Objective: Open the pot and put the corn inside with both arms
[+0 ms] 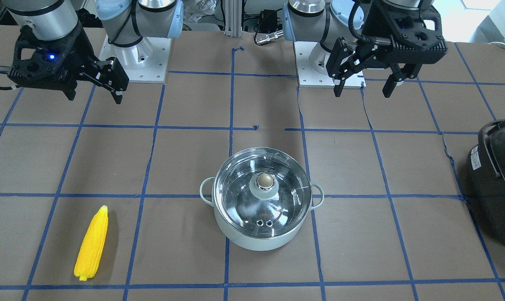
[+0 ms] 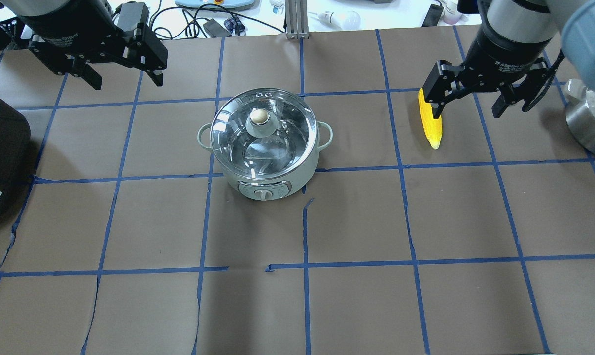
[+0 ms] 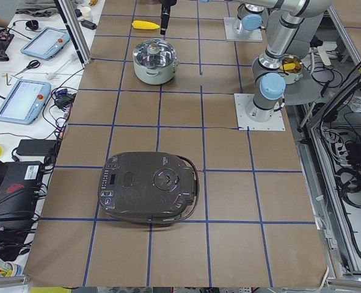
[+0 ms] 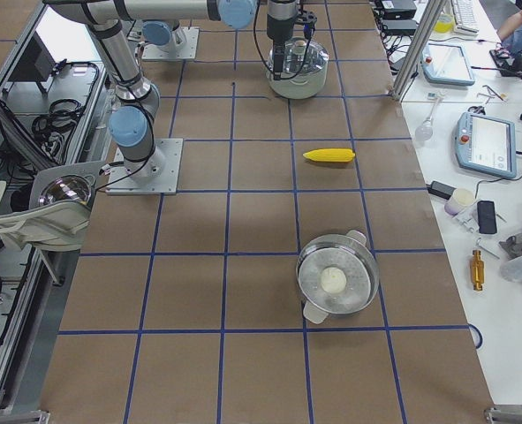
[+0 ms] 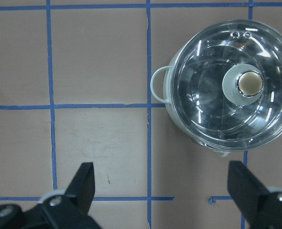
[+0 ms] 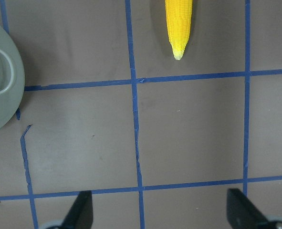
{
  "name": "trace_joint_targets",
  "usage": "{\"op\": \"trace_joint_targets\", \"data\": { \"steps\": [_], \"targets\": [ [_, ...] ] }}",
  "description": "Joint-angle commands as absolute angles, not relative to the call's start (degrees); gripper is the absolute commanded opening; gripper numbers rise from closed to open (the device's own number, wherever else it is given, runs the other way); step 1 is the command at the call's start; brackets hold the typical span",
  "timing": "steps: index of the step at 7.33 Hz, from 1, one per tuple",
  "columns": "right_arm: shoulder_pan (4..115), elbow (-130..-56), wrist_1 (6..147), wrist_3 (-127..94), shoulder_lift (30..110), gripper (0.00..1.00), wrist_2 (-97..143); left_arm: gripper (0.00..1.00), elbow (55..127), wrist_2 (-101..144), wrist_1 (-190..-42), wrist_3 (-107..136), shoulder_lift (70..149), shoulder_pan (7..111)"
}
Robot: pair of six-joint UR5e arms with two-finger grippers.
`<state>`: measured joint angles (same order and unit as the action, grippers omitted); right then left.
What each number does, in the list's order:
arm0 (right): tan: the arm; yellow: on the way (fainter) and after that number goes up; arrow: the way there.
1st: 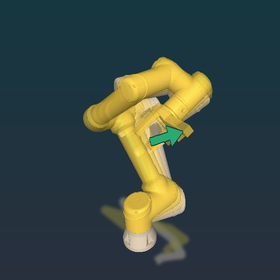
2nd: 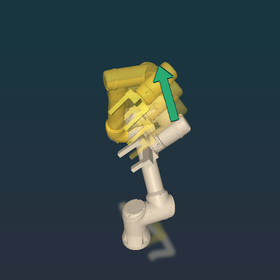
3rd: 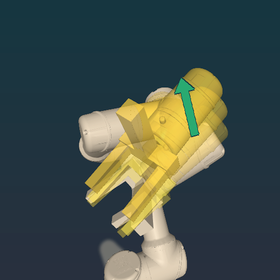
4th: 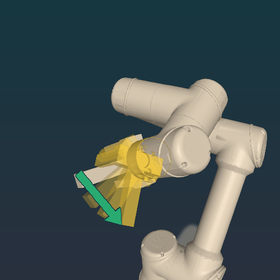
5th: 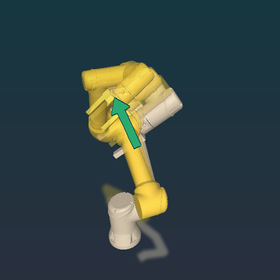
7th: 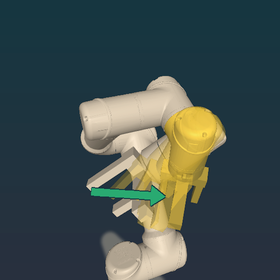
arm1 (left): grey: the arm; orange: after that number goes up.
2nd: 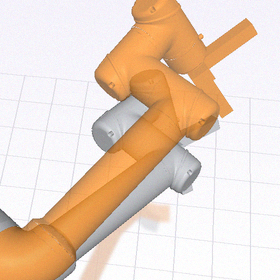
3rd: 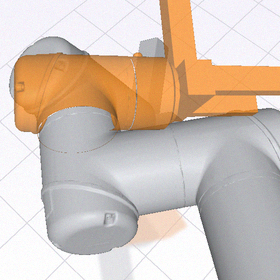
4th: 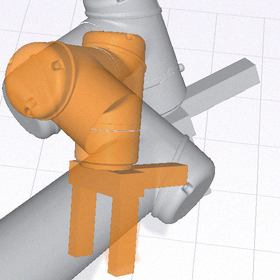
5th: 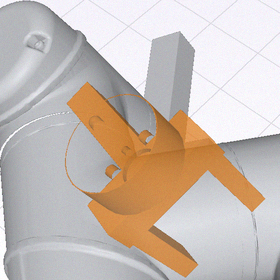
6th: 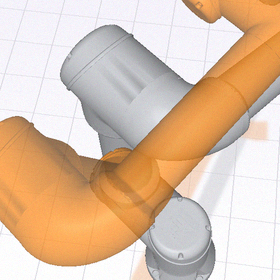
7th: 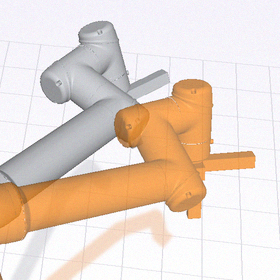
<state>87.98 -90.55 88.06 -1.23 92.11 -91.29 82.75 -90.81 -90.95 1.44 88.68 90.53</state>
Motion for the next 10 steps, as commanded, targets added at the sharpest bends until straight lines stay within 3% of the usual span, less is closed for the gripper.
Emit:
{"op": "trace_joint_targets", "data": {
  "steps": [1, 3, 7, 10],
  "targets": [
    [87.9, -90.5, 88.1, -1.2, 92.1, 1.00, -91.8, 1.00, 80.9, -90.6, -91.9, 1.8, 90.3, 90.4],
    [88.0, -90.6, 88.1, -1.2, 92.1, 1.00, -91.7, 0.99, 76.1, -90.4, -91.4, 3.3, 95.3, 91.8],
    [88.0, -90.6, 88.1, -1.2, 92.1, 1.00, -91.5, 0.96, 75.4, -90.5, -77.9, 15.1, 111.9, 101.9],
    [87.6, -91.0, 89.6, -2.5, 91.4, 1.00, -92.1, 0.97, 78.3, -89.7, -76.0, 15.6, 113.7, 103.2]
  ]
}}
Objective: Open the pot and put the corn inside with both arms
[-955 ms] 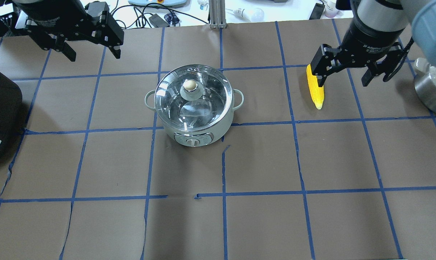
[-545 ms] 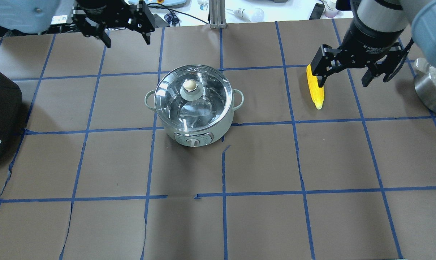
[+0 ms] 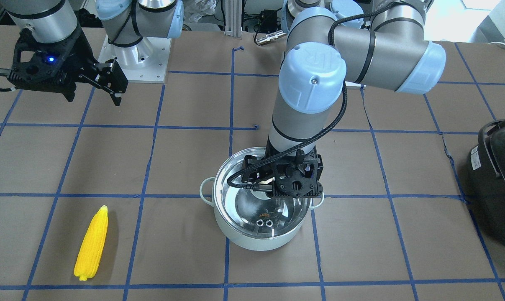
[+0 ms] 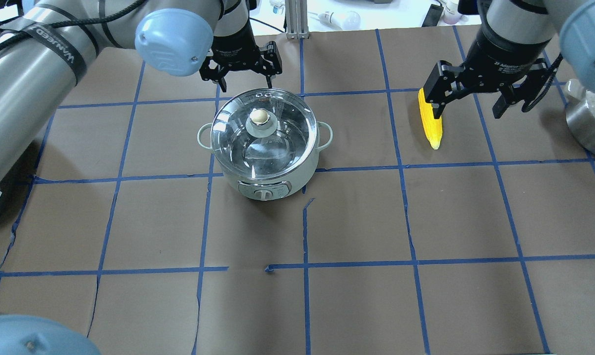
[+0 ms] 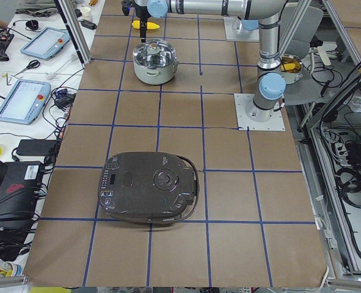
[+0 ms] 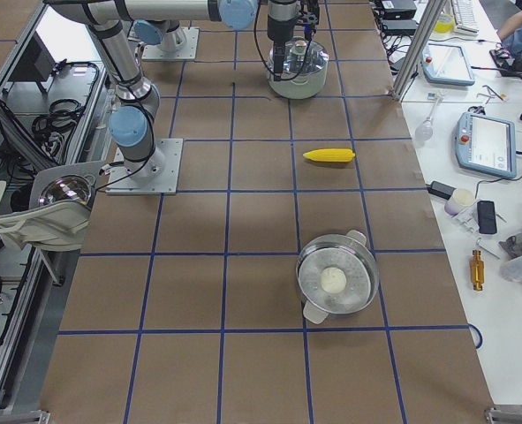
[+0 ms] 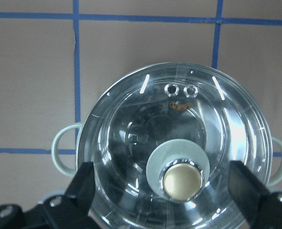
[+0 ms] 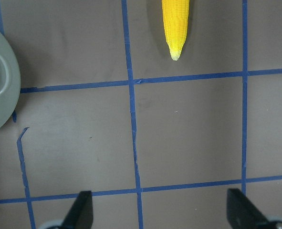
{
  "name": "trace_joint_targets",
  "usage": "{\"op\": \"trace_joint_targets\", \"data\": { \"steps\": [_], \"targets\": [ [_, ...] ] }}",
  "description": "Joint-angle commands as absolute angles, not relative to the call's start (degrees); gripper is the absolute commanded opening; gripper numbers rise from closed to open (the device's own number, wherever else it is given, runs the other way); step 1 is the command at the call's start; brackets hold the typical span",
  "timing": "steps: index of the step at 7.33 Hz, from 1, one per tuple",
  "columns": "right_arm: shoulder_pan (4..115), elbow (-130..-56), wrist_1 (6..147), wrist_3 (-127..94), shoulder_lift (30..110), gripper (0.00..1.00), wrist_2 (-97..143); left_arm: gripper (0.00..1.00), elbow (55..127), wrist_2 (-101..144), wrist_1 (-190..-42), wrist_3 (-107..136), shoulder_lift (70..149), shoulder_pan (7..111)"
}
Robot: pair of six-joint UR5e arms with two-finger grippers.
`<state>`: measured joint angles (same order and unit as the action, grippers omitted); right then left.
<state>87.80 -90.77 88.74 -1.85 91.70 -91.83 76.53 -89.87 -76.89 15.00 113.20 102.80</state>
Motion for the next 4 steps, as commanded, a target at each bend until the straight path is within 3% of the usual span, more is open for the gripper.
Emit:
{"op": "trace_joint_targets", "data": {
  "steps": [1, 4],
  "targets": [
    [86.7, -91.3, 90.6, -3.6, 90.0, 1.00, -92.1, 0.93, 79.6, -89.8, -75.4, 15.6, 113.7, 103.3],
    [80.3, -90.8, 104.2, 3.1, 80.2, 1.00, -91.8, 0.79, 81.3, -89.8, -75.1, 17.5, 113.5, 104.6]
  ]
}}
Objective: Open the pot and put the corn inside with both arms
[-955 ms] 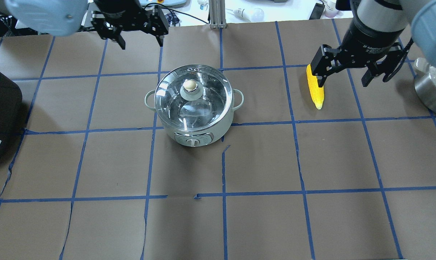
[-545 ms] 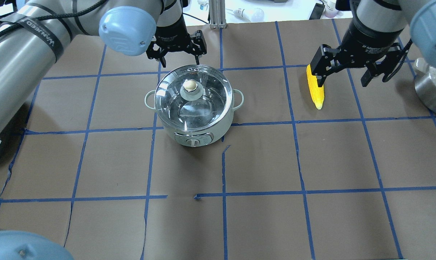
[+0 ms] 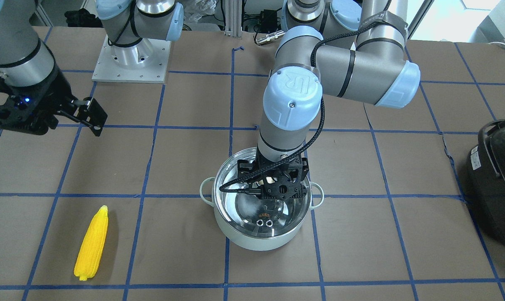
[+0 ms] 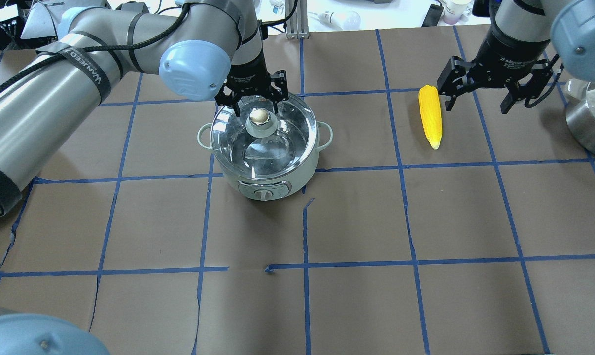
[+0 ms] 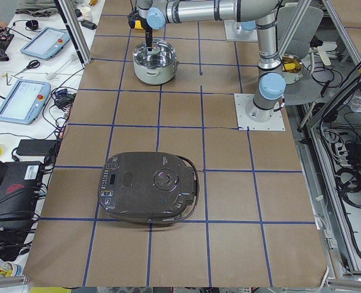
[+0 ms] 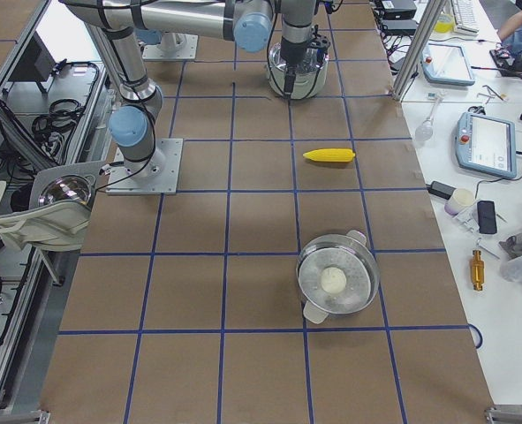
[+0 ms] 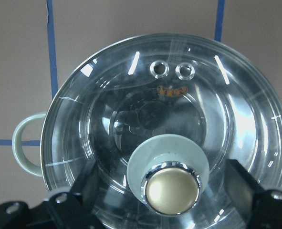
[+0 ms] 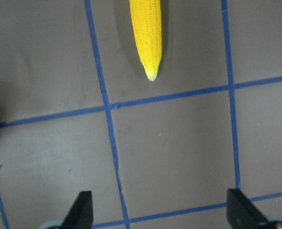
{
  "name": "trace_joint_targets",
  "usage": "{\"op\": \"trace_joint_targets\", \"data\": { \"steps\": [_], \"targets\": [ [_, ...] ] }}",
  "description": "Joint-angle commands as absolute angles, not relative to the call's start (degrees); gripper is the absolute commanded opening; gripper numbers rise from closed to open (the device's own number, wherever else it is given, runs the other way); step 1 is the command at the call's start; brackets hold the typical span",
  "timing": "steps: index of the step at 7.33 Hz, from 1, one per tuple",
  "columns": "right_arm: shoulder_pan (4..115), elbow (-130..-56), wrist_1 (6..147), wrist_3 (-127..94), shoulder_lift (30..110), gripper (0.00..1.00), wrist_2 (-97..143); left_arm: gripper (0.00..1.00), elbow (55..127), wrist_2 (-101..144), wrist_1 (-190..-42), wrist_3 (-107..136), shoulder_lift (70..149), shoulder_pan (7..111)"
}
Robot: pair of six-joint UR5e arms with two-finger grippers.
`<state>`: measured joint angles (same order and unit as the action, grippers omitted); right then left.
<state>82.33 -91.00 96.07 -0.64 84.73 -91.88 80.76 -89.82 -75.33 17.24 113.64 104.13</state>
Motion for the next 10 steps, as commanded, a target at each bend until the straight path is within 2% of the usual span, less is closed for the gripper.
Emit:
{"op": "trace_joint_targets", "data": {
  "steps": [1, 2, 3, 4, 5, 8, 10],
  "targets": [
    [80.2, -91.1, 109.9, 3.9, 76.7, 1.00, -91.8, 0.78, 81.7, -89.7, -74.7, 18.0, 113.6, 104.7],
    [80.2, -90.6, 114.0, 3.8, 72.6, 1.00, -91.2, 0.78, 82.9, -89.7, -74.5, 18.0, 113.4, 104.7],
    [80.3, -90.9, 119.2, 4.1, 68.3, 1.00, -90.9, 0.68, 84.5, -89.8, -74.4, 17.3, 112.7, 104.7],
    [80.5, -90.9, 123.8, 4.9, 64.4, 1.00, -90.9, 0.54, 84.7, -89.7, -71.7, 17.4, 112.5, 104.7],
    [80.6, -90.8, 127.8, 4.9, 60.9, 1.00, -90.8, 0.48, 84.9, -89.6, -69.8, 17.6, 112.8, 104.7],
    [80.7, -90.7, 131.7, 6.1, 55.8, 1.00, -88.3, 0.43, 84.9, -88.5, -69.8, 16.7, 112.0, 104.7],
    [80.7, -90.6, 133.8, 6.3, 53.1, 1.00, -88.4, 0.42, 83.8, -88.5, -72.7, 16.7, 108.1, 104.9]
  ]
}}
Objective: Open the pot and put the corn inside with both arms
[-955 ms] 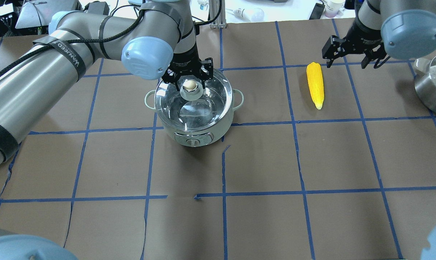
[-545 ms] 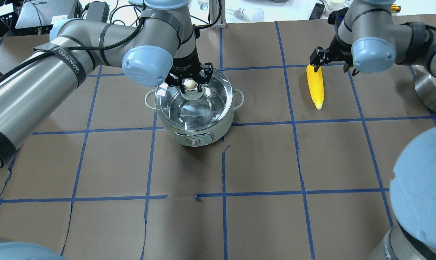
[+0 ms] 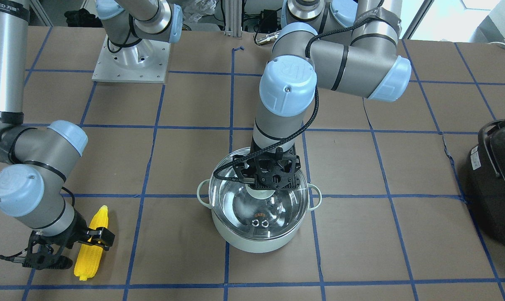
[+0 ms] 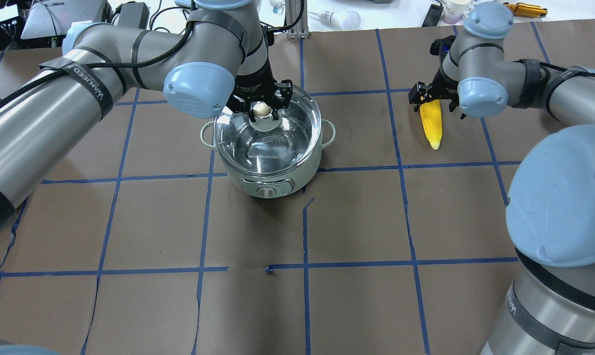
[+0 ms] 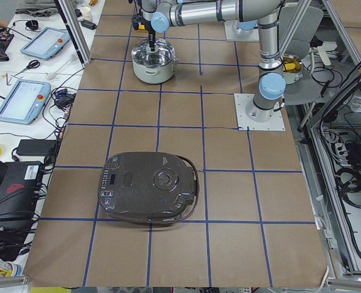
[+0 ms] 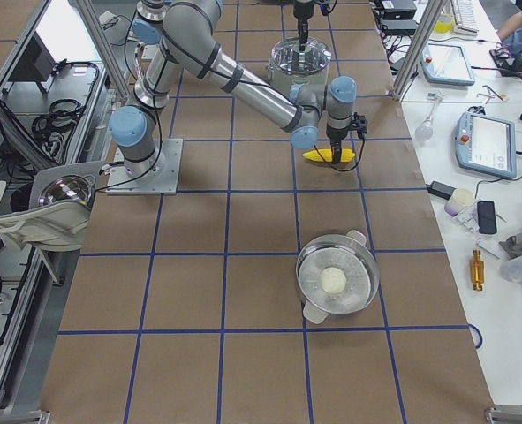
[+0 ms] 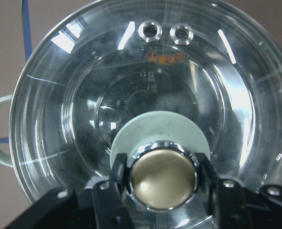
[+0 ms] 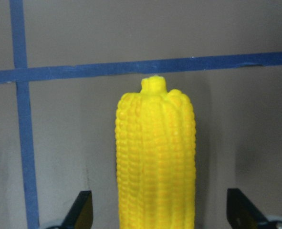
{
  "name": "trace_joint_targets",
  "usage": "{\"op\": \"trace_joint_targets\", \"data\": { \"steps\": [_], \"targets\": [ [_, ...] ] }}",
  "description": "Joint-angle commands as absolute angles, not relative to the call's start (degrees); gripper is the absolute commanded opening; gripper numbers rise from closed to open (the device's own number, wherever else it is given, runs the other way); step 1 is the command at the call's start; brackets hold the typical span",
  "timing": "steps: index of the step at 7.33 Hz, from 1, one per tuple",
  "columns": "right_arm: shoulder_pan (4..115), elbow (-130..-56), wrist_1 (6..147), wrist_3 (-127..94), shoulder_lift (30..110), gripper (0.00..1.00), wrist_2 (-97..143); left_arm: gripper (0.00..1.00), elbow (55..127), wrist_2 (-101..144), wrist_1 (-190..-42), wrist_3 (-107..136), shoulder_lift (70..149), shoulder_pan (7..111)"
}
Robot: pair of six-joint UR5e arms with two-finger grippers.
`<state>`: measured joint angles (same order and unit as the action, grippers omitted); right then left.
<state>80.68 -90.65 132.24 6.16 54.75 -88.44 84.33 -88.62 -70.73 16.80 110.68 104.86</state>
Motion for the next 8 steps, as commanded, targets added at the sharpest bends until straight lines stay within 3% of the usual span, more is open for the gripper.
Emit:
{"op": "trace_joint_targets", "data": {
  "steps": [1, 2, 3, 6, 8],
  "targets": [
    [80.7, -90.5, 133.9, 6.2, 52.9, 0.94, -88.4, 0.42, 83.8, -89.0, -75.0, 14.2, 106.3, 103.5],
    [80.6, -90.6, 133.9, 6.3, 53.1, 0.07, -88.8, 0.39, 84.6, -89.9, -76.5, 10.8, 105.1, 99.8],
    [80.6, -90.6, 133.8, 6.2, 53.3, 0.00, -88.5, 0.39, 84.6, -89.5, -76.5, 4.4, 104.3, 93.3],
    [82.3, -87.5, 132.4, 3.7, 57.1, 0.00, -88.6, 0.39, 86.5, -90.0, -75.7, -12.9, 104.5, 81.1],
    [92.5, -80.8, 122.0, -10.1, 60.5, 0.00, -89.5, 0.37, 94.4, -89.4, -69.0, -19.8, 106.0, 71.0]
  ]
}}
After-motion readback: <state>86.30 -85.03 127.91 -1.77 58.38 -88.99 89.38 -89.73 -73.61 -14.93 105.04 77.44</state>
